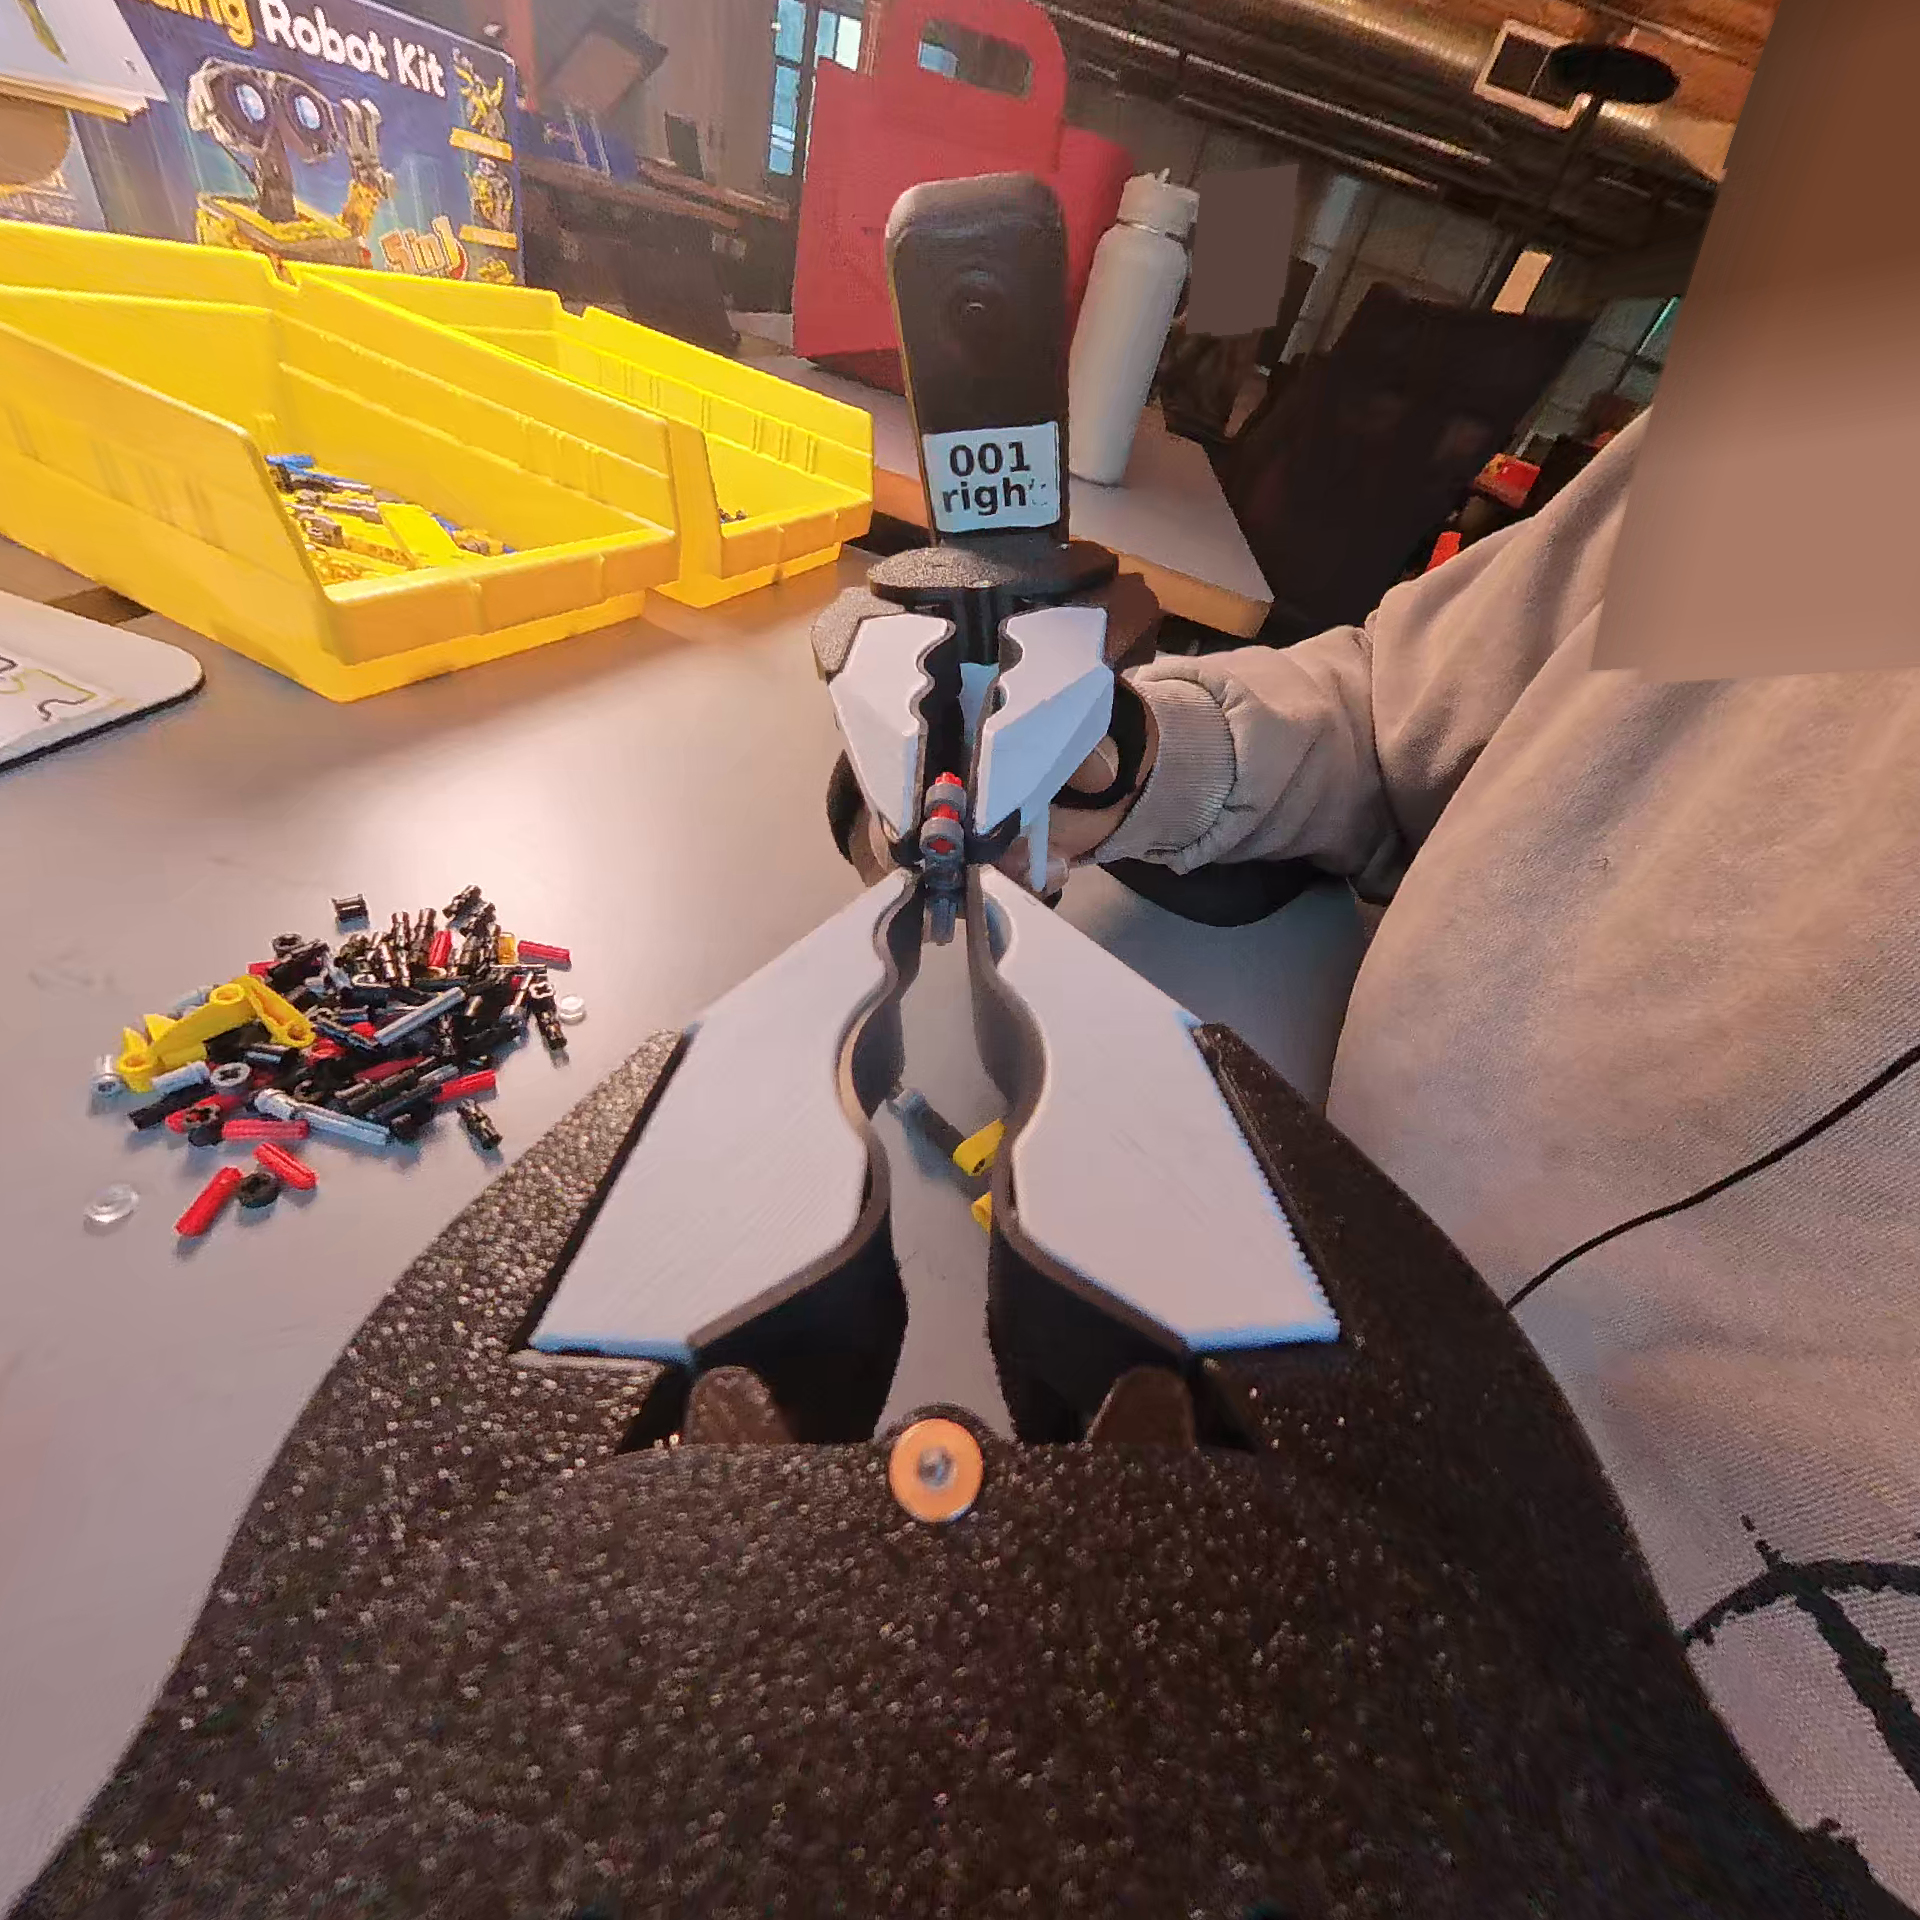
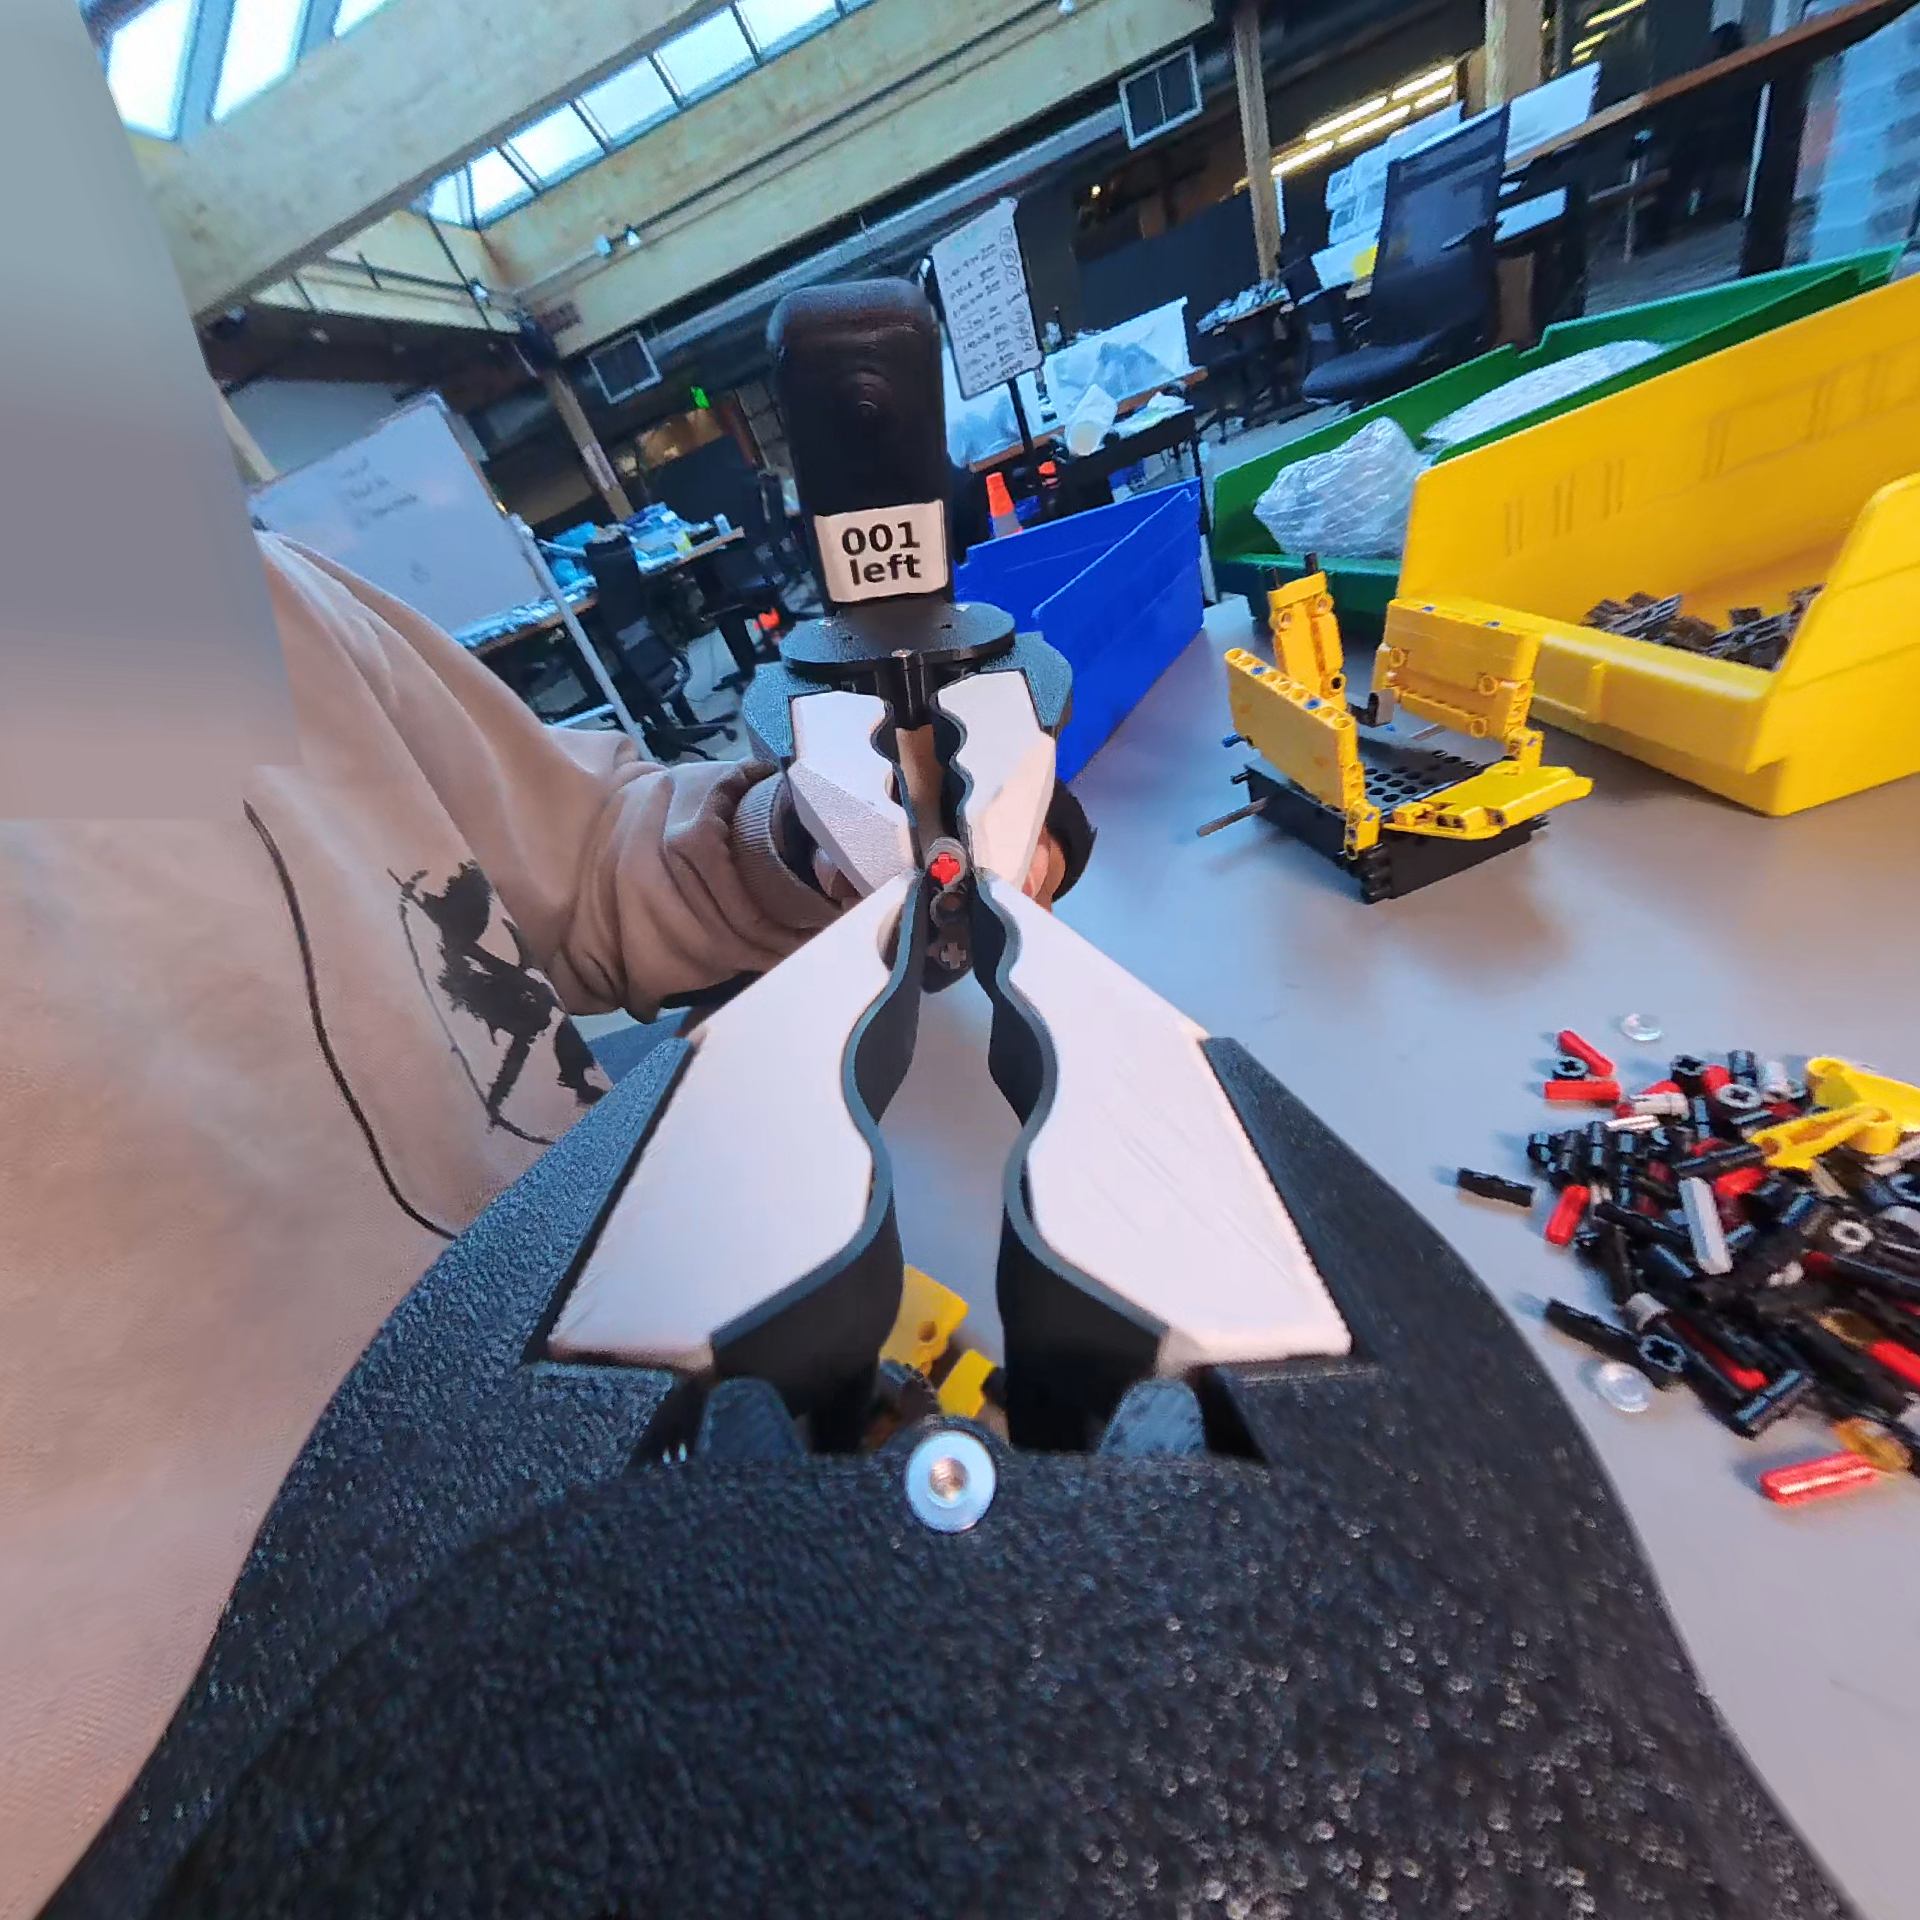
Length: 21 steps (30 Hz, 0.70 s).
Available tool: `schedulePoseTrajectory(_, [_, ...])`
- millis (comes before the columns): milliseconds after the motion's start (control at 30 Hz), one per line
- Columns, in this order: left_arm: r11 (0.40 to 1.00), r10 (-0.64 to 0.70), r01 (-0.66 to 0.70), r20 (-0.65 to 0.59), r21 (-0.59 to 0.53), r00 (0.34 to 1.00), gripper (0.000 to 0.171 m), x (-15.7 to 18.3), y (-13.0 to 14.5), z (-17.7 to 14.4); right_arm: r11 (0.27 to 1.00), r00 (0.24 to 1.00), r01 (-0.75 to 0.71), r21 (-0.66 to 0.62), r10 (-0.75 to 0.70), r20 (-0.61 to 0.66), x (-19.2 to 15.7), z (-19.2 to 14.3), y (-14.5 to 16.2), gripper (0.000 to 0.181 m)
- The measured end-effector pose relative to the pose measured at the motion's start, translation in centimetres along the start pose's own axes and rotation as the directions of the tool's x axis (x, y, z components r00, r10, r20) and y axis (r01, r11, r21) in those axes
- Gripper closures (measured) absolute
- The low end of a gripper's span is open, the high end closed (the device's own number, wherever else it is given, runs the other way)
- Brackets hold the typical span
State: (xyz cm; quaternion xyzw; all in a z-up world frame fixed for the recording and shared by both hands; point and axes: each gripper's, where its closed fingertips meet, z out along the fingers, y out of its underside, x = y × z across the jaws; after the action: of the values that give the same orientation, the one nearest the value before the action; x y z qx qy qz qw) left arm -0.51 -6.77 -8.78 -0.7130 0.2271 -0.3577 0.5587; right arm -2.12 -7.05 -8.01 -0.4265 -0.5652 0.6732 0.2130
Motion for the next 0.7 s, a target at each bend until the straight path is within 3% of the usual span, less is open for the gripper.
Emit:
schedulePoseTrajectory(200, [0.982, -0.135, 0.149, -0.114, 0.119, 0.984, 0.167, 1.2, -1.6, 0.7, 0.995, 0.996, -0.038, 0.091, 0.030, 0.085, -1.0, -0.3, -1.4, 0.176])
schedulePoseTrajectory(367, [0.990, -0.063, 0.074, -0.092, 0.122, 0.994, 0.167, 1.4, -2.4, 0.4, 0.988, 0.991, -0.091, 0.126, 0.078, 0.110, -1.3, -0.6, -2.3, 0.177])
schedulePoseTrajectory(567, [0.975, -0.107, 0.133, -0.147, 0.180, 0.983, 0.167, 1.4, -3.0, 0.1, 0.957, 0.967, -0.208, 0.203, 0.169, 0.191, -1.4, -0.5, -3.2, 0.178])
schedulePoseTrajectory(700, [0.963, -0.091, 0.124, -0.144, 0.237, 0.985, 0.166, 1.4, -4.3, -0.2, 0.940, 0.967, -0.212, 0.268, 0.161, 0.199, -1.5, -0.7, -4.6, 0.178])
